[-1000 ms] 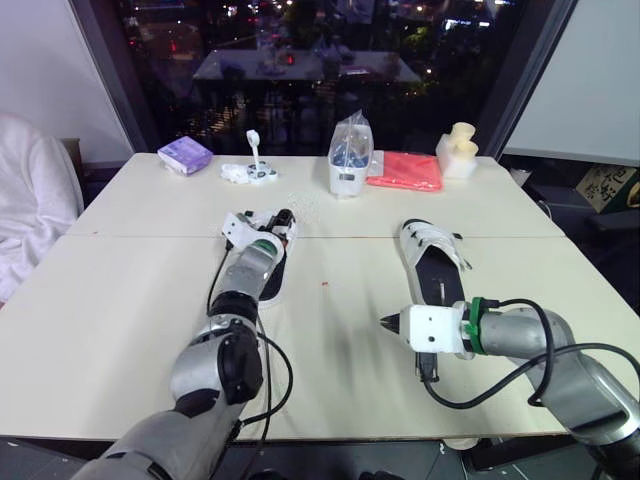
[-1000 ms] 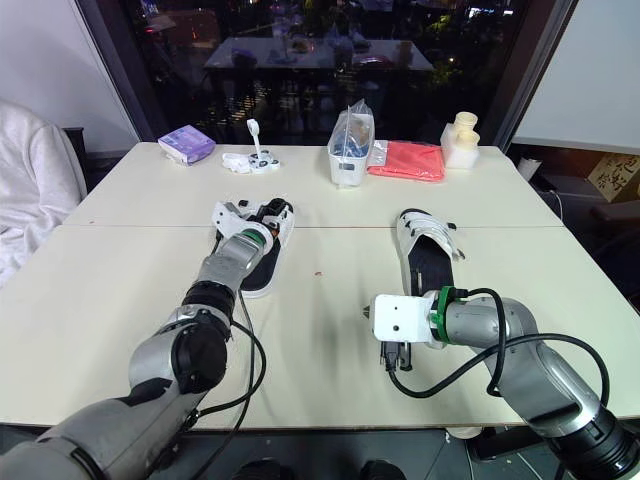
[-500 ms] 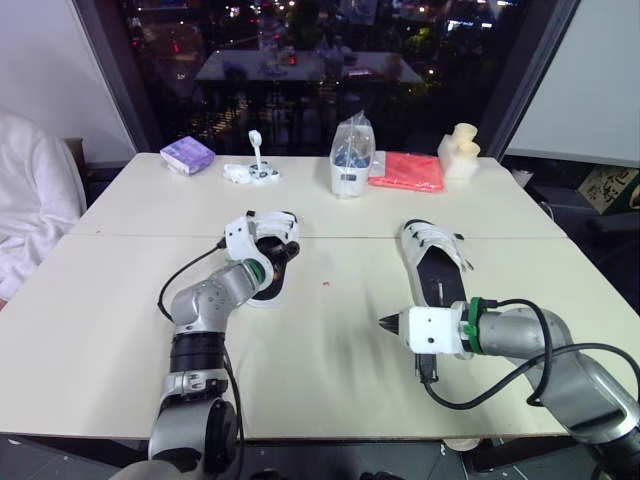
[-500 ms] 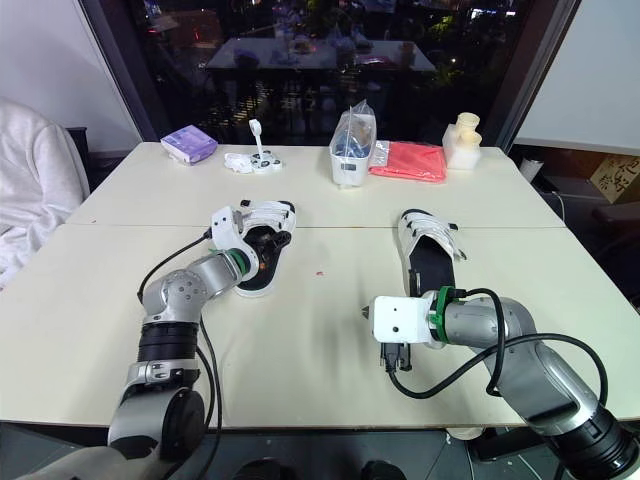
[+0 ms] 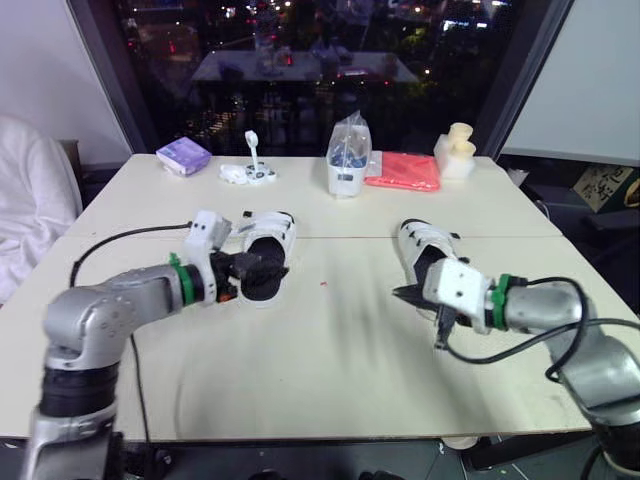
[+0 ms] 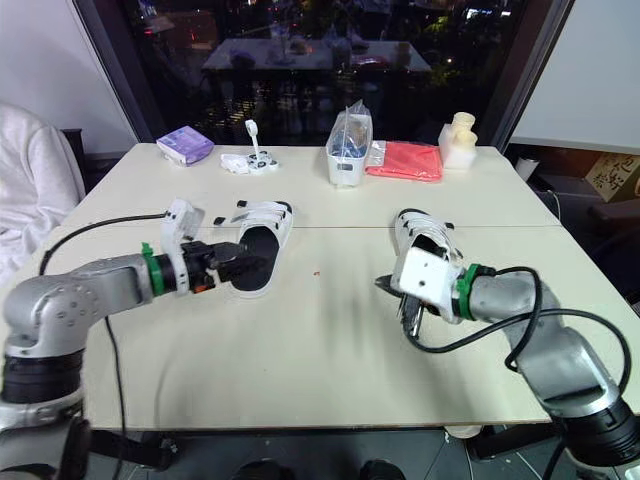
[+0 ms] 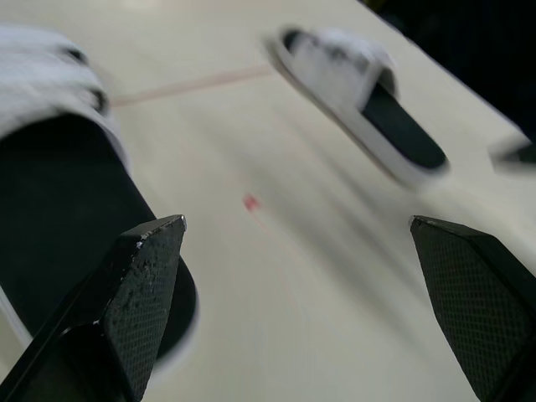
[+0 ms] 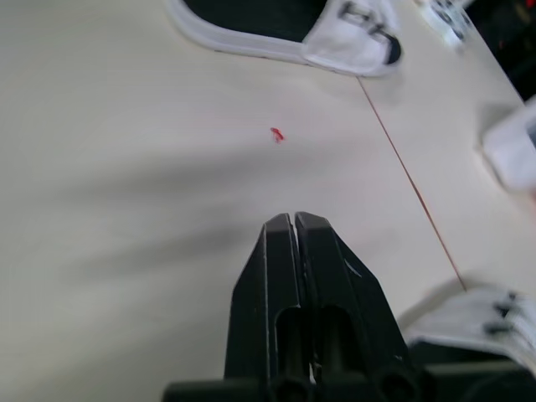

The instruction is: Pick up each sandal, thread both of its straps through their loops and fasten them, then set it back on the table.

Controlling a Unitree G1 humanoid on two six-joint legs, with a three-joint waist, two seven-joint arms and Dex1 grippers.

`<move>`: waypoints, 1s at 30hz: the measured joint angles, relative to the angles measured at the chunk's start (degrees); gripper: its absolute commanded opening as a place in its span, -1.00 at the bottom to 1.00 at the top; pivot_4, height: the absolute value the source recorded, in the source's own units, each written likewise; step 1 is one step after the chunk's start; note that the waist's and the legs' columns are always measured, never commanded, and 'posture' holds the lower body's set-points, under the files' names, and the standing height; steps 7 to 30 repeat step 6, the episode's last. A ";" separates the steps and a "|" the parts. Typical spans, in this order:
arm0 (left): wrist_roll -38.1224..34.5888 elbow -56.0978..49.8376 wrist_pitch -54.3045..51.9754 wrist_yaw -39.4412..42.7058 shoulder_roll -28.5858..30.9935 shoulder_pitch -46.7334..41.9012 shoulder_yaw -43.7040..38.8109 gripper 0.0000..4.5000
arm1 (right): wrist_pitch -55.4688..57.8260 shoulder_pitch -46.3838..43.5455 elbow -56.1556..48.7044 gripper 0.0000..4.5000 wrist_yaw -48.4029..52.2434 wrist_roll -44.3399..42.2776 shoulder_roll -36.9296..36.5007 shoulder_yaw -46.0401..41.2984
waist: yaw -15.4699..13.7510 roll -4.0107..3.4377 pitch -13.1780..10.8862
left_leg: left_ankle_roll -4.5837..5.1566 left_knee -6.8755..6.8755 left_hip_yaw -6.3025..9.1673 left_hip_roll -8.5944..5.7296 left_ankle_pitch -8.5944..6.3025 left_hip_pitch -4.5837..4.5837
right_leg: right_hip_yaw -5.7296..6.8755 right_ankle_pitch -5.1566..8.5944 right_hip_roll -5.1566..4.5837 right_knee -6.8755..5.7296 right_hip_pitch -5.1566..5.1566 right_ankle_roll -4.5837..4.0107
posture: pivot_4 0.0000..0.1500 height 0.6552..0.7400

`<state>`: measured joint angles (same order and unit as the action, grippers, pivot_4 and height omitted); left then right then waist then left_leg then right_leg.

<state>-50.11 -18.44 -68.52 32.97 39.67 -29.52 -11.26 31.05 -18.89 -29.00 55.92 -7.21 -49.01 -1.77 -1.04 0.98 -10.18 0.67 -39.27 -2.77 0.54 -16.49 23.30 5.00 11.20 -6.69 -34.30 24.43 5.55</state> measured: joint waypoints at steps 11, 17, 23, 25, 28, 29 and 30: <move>2.02 -4.46 5.95 11.27 8.99 6.30 3.69 0.98 | 6.43 0.35 -0.53 -1.00 1.81 -7.72 -2.28 -5.62 | 0.30 -0.04 -0.02 | 0.06 0.01 -0.03 0.04 -0.04 0.00 | 0.00 0.02 0.00 0.01 0.03 -0.07 | 1.00 1.00; 2.02 -4.46 5.95 11.27 8.99 6.30 3.69 0.98 | 6.43 0.35 -0.53 -1.00 1.81 -7.72 -2.28 -5.62 | 0.30 -0.04 -0.02 | 0.06 0.01 -0.03 0.04 -0.04 0.00 | 0.00 0.02 0.00 0.01 0.03 -0.07 | 1.00 1.00; 2.02 -4.46 5.95 11.27 8.99 6.30 3.69 0.98 | 6.43 0.35 -0.53 -1.00 1.81 -7.72 -2.28 -5.62 | 0.30 -0.04 -0.02 | 0.06 0.01 -0.03 0.04 -0.04 0.00 | 0.00 0.02 0.00 0.01 0.03 -0.07 | 1.00 1.00; 2.02 -4.46 5.95 11.27 8.99 6.30 3.69 0.98 | 6.43 0.35 -0.53 -1.00 1.81 -7.72 -2.28 -5.62 | 0.30 -0.04 -0.02 | 0.06 0.01 -0.03 0.04 -0.04 0.00 | 0.00 0.02 0.00 0.01 0.03 -0.07 | 1.00 1.00; 2.02 -4.46 5.95 11.27 8.99 6.30 3.69 0.98 | 6.43 0.35 -0.53 -1.00 1.81 -7.72 -2.28 -5.62 | 0.30 -0.04 -0.02 | 0.06 0.01 -0.03 0.04 -0.04 0.00 | 0.00 0.02 0.00 0.01 0.03 -0.07 | 1.00 1.00; 2.02 -4.46 5.95 11.27 8.99 6.30 3.69 0.98 | 6.43 0.35 -0.53 -1.00 1.81 -7.72 -2.28 -5.62 | 0.30 -0.04 -0.02 | 0.06 0.01 -0.03 0.04 -0.04 0.00 | 0.00 0.02 0.00 0.01 0.03 -0.07 | 1.00 1.00; 2.02 -4.46 5.95 11.27 8.99 6.30 3.69 0.98 | 6.43 0.35 -0.53 -1.00 1.81 -7.72 -2.28 -5.62 | 0.30 -0.04 -0.02 | 0.06 0.01 -0.03 0.04 -0.04 0.00 | 0.00 0.02 0.00 0.01 0.03 -0.07 | 1.00 1.00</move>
